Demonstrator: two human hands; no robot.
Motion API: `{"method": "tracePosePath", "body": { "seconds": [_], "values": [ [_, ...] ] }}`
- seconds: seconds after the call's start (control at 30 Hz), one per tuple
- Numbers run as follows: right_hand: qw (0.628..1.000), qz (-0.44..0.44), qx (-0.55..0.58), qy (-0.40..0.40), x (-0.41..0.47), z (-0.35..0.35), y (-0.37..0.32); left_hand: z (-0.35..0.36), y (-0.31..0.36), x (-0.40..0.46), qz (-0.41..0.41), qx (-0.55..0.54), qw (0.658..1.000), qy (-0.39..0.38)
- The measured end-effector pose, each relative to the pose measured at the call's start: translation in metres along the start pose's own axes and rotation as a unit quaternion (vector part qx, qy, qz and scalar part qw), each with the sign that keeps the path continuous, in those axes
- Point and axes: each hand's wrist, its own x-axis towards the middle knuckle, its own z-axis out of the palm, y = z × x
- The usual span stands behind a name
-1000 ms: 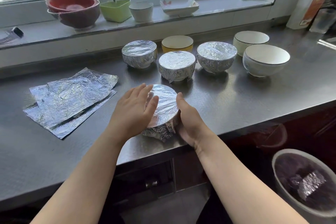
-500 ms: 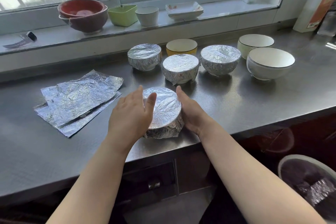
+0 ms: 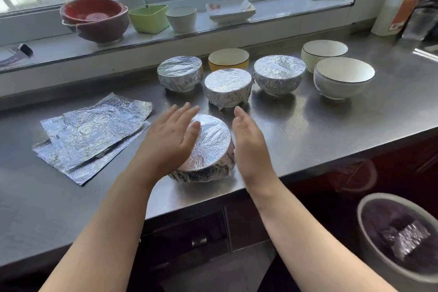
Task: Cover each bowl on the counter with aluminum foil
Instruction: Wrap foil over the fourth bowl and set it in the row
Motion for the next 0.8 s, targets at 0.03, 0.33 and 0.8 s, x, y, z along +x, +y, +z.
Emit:
{"method": "tracePosePath", "body": {
  "seconds": [0.03,0.33,0.8],
  "values": [
    [1.000,-0.012,-0.014,-0.009,-0.005,0.005,0.000,0.003,-0.001,0.002,0.004,0.004,1.000,-0.012],
    [0.992,-0.018,-0.112,-0.051,-0.010,0.025,0.005,0.008,0.000,0.001,0.000,-0.012,1.000,-0.022],
    [0.994,0.006,-0.108,-0.017,-0.007,0.036,0.019,0.008,0.001,0.001,-0.014,-0.035,0.999,-0.012]
  ]
}}
